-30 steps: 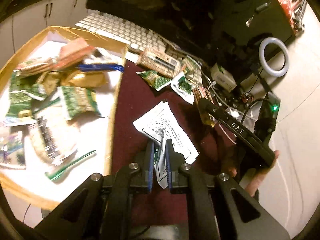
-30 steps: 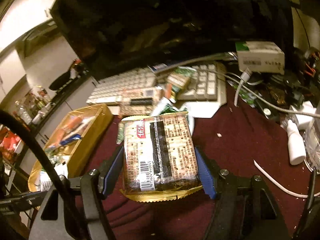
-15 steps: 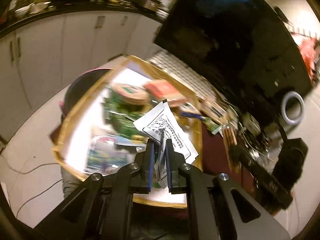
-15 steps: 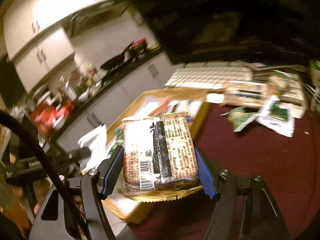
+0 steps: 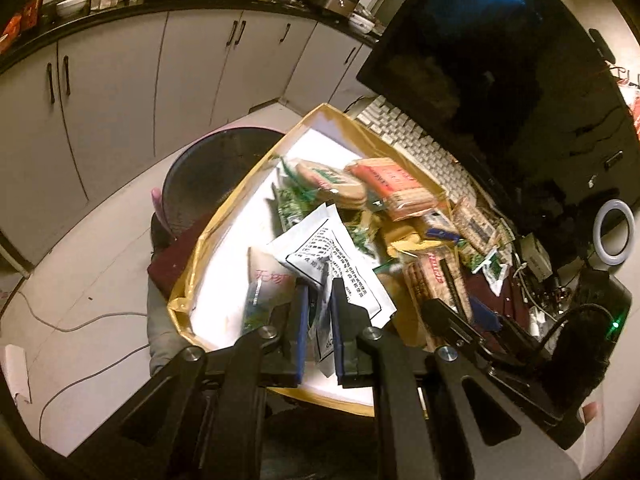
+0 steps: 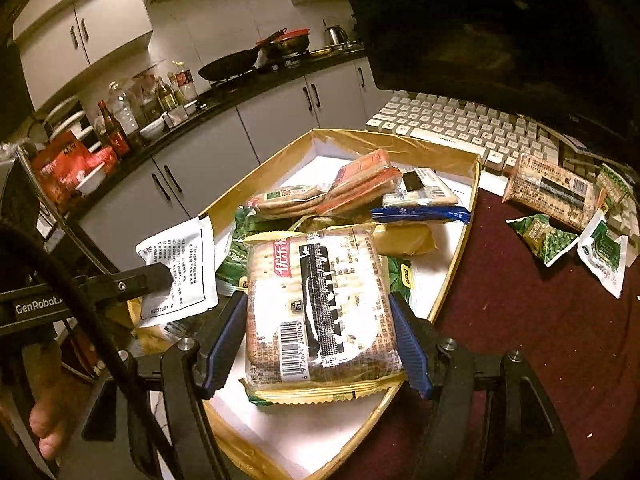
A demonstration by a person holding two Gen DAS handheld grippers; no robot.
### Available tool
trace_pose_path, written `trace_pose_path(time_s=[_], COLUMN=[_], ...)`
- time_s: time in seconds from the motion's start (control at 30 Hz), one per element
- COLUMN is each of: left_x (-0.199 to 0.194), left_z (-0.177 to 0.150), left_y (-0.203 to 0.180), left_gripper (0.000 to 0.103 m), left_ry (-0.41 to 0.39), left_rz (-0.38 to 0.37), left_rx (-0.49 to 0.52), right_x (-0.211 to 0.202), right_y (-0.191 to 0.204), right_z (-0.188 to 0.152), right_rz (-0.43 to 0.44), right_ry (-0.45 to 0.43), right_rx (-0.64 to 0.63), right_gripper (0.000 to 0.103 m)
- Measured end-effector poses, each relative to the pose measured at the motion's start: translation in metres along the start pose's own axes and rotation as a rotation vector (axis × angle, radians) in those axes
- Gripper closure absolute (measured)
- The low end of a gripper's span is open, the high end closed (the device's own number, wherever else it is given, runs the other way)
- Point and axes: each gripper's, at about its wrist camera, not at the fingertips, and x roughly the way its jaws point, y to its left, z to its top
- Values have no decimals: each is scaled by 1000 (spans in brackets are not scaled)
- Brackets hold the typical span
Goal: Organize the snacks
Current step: 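Carry the cracker pack and leaflet into the cardboard box and open both tools, then withdraw both open tools from the box toward the remaining snacks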
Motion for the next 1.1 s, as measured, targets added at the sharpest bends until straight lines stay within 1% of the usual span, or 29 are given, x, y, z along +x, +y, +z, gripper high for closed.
trace_pose_path(time_s=[0.07, 0.27, 0.37, 0.4, 0.43, 0.47, 0.5, 0.53, 0.6, 0.63, 0.7, 0.8, 0.9, 0.97, 1.1], left_x=[2, 5, 9, 9, 9, 7, 3, 0, -6, -9, -9, -11, -12, -11, -6], left_z=[-1, -4, -5, -5, -5, -5, -5, -5, -7, -8, -10, -13, -17, -20, -27], left_y=[3, 12, 21, 23, 25, 25, 24, 22, 16, 10, 2, -10, -25, -35, -64], left_gripper=[91, 91, 90, 87, 74, 64, 52, 42, 36, 35, 35, 35, 33, 33, 32], left_ry=[11, 51, 76, 76, 71, 66, 39, 20, -23, -44, -51, -65, -72, -64, -43], left_rz=[14, 27, 12, 15, 18, 19, -3, -7, 14, 32, 32, -22, -71, -96, -137], left_rx=[1, 1, -49, -64, -77, -81, -81, -78, -55, -31, -8, 9, 39, 59, 121], right_x=[1, 5, 15, 16, 15, 13, 10, 5, -5, -10, -20, -34, -45, -52, -73], right_y=[3, 13, 15, 14, 14, 13, 13, 12, 9, 7, 0, -20, -56, -80, -130], right_z=[0, -2, -6, -7, -8, -8, -8, -8, -6, -5, -4, -7, -16, -21, -29], right_rz=[-15, 0, -12, -8, -2, 12, 20, 32, 47, 51, 67, 75, 72, 47, -52], right_ry=[0, 6, 40, 44, 42, 29, 20, 4, -30, -45, -73, -110, -118, -115, -129], right_rx=[-10, -38, -43, -39, -35, -29, -25, -22, -15, -12, -8, 32, 121, 174, 280], right_gripper=[33, 33, 33, 33, 33, 33, 32, 31, 30, 30, 30, 30, 30, 30, 30])
